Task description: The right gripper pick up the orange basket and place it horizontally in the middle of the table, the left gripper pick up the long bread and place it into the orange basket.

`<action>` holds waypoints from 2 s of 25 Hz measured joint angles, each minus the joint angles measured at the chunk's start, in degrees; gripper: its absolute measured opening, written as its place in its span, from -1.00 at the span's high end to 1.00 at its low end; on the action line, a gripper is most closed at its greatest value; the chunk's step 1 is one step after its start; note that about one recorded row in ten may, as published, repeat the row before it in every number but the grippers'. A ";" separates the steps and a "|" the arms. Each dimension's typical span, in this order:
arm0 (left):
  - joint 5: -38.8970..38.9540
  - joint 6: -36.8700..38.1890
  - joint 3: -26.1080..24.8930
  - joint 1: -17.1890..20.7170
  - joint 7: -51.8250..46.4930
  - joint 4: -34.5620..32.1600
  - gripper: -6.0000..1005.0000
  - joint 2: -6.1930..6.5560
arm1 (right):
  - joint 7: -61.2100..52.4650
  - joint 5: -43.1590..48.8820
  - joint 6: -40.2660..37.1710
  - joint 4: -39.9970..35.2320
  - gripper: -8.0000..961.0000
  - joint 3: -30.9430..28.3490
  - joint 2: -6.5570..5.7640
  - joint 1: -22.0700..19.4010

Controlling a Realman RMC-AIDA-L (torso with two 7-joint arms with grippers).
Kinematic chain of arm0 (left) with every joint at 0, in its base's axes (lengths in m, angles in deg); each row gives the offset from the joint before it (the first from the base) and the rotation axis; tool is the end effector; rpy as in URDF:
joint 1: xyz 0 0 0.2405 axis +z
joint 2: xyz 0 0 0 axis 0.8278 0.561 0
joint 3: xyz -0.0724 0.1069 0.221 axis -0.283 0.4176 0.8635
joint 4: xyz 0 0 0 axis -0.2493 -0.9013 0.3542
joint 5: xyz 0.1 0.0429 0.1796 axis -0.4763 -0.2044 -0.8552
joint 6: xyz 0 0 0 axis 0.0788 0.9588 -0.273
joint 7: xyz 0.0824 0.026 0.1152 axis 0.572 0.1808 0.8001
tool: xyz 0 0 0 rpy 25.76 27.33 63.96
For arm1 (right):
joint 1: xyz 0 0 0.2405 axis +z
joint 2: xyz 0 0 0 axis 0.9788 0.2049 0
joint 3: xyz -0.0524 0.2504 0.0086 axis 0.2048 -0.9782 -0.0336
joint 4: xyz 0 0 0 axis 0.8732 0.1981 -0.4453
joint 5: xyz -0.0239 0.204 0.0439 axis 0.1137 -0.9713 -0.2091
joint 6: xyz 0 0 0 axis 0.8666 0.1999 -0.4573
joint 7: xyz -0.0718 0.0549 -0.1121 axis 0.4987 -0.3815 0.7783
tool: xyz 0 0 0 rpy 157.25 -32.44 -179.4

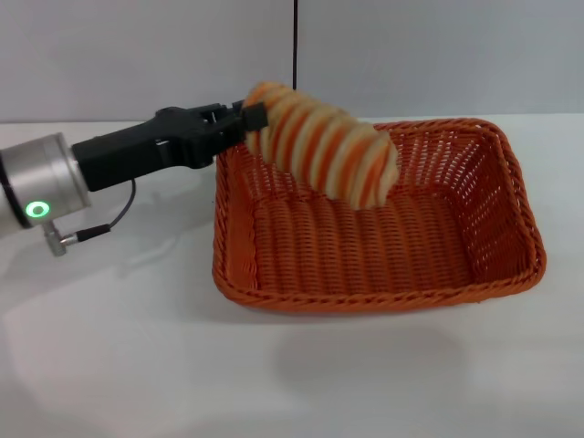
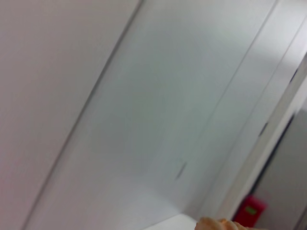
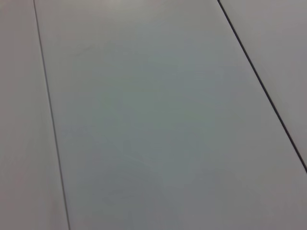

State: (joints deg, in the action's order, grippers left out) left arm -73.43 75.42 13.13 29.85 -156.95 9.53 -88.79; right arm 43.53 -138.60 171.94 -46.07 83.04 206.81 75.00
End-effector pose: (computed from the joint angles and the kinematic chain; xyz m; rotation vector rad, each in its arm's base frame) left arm -0.2332 0.3382 -0.0051 -2.5123 -0.8974 -1.0941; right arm 0.3353 0.1986 0.0991 -1.6176 0.4729 1.3288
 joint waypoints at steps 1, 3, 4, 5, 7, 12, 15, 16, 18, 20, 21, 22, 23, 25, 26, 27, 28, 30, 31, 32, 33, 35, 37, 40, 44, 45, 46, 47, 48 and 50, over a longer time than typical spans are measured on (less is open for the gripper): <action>0.00 0.00 0.00 0.00 0.00 0.00 0.64 0.00 | 0.00 0.00 0.00 0.00 -0.38 0.00 0.00 0.00; 4.38 -5.33 7.81 1.88 1.53 -3.21 0.65 0.02 | 0.00 0.00 -0.31 0.13 -0.38 -0.09 -0.06 0.07; 6.26 -7.83 11.23 2.86 2.34 -4.77 0.65 0.00 | 0.00 0.00 -0.40 0.14 -0.38 -0.20 -0.06 0.12; 10.44 -14.89 21.00 6.22 4.71 -10.58 0.66 0.02 | 0.00 0.00 -0.49 0.15 -0.38 -0.51 -0.06 0.23; 11.53 -18.24 24.76 7.76 5.56 -13.78 0.66 0.10 | -0.01 0.00 -0.51 0.13 -0.38 -0.70 -0.14 0.32; 12.45 -23.00 31.44 11.95 6.68 -22.22 0.68 0.69 | -0.08 0.03 -0.53 0.13 -0.38 -1.66 -0.26 0.77; 12.03 -21.77 31.36 12.07 6.57 -22.09 0.68 0.89 | -0.10 0.08 -0.54 0.12 -0.38 -2.03 -0.31 0.91; 12.03 -21.77 31.36 12.07 6.57 -22.09 0.68 0.89 | -0.10 0.08 -0.54 0.12 -0.38 -2.03 -0.31 0.91; 11.37 -21.57 31.55 12.16 6.57 -21.82 0.68 0.87 | -0.11 0.13 -0.56 0.04 -0.38 -2.05 -0.39 1.00; 10.76 -21.67 31.95 12.25 6.76 -21.36 0.67 0.73 | -0.14 0.18 -0.58 -0.01 -0.38 -2.07 -0.42 1.25; 10.76 -21.67 31.95 12.25 6.76 -21.36 0.67 0.73 | -0.14 0.18 -0.58 -0.01 -0.38 -2.07 -0.42 1.25; 10.66 -21.85 32.06 12.29 6.87 -21.23 0.67 0.66 | -0.40 0.19 -0.59 0.05 -0.38 -2.08 -0.43 1.51; 10.64 -21.95 32.13 12.40 6.98 -21.21 0.67 0.60 | -0.57 0.20 -0.60 0.08 -0.38 -2.09 -0.44 1.58; 10.63 -22.26 32.19 12.85 7.20 -21.20 0.67 0.53 | -0.74 0.24 -0.60 0.13 -0.38 -2.09 -0.44 1.63; 10.63 -22.26 32.19 12.85 7.20 -21.20 0.61 0.53 | -0.74 0.24 -0.60 0.13 -0.38 -2.09 -0.44 1.63; 10.63 -22.47 32.20 12.96 7.30 -21.20 0.55 0.53 | -0.75 0.47 -0.60 0.13 -0.38 -2.15 -0.44 1.58; 10.64 -22.71 32.14 13.05 7.48 -21.20 0.50 0.55 | -0.75 0.47 -0.60 0.13 -0.38 -2.15 -0.44 1.58; 10.80 -22.83 31.57 13.57 7.90 -21.57 0.38 0.73 | -0.75 0.87 -0.60 0.23 -0.38 -2.41 -0.44 1.39; 10.80 -22.83 31.57 13.57 7.90 -21.57 0.33 0.73 | -0.75 0.87 -0.60 0.23 -0.38 -2.41 -0.44 1.39; 10.95 -22.42 30.44 14.56 7.95 -22.58 0.27 0.85 | -0.75 0.91 -0.60 0.38 -0.38 -2.76 -0.40 1.35; 10.95 -22.42 30.44 14.56 7.95 -22.58 0.18 0.85 | -0.75 0.91 -0.60 0.38 -0.38 -2.76 -0.40 1.35; 11.06 -20.62 26.57 16.62 8.39 -23.74 -0.01 0.92 | -0.74 0.95 -0.61 0.60 -0.38 -3.85 -0.27 1.59; 11.17 -19.23 24.66 17.28 9.11 -23.73 -0.19 0.89 | -0.63 0.99 -0.60 0.64 -0.38 -4.26 -0.27 1.63; 13.02 -13.50 16.18 20.11 13.60 -21.33 -0.40 0.85 | 0.24 1.06 -0.60 0.83 -0.38 -4.42 -0.18 1.63; 15.77 -8.51 8.83 21.35 17.01 -16.63 -0.60 0.92 | 0.72 1.09 -0.96 2.21 -0.38 -4.91 -0.23 2.31; 17.17 -2.20 1.34 21.52 21.09 -10.88 -0.59 0.93 | 0.76 1.38 -1.37 3.20 -0.38 -5.67 -0.33 3.13; 17.17 -2.20 1.34 21.52 21.09 -10.88 -0.59 0.93 | 0.76 1.38 -1.37 3.20 -0.38 -5.67 -0.33 3.13; 17.93 3.30 -4.73 21.31 25.01 -5.58 -0.59 0.95 | 0.79 1.71 -1.61 3.60 -0.38 -6.28 -0.39 3.68; 17.93 3.30 -4.73 21.31 25.01 -5.58 -0.59 0.95 | 0.79 1.71 -1.61 3.60 -0.38 -6.28 -0.39 3.68; 18.20 9.94 -13.26 21.16 31.77 2.35 -0.59 1.06 | 1.78 2.15 -2.52 3.80 -0.38 -6.95 -0.23 4.41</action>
State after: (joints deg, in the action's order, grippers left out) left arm -55.23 85.36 -0.13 51.01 -125.18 11.88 -87.73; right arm 45.31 -136.45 169.42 -42.27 76.09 206.58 79.41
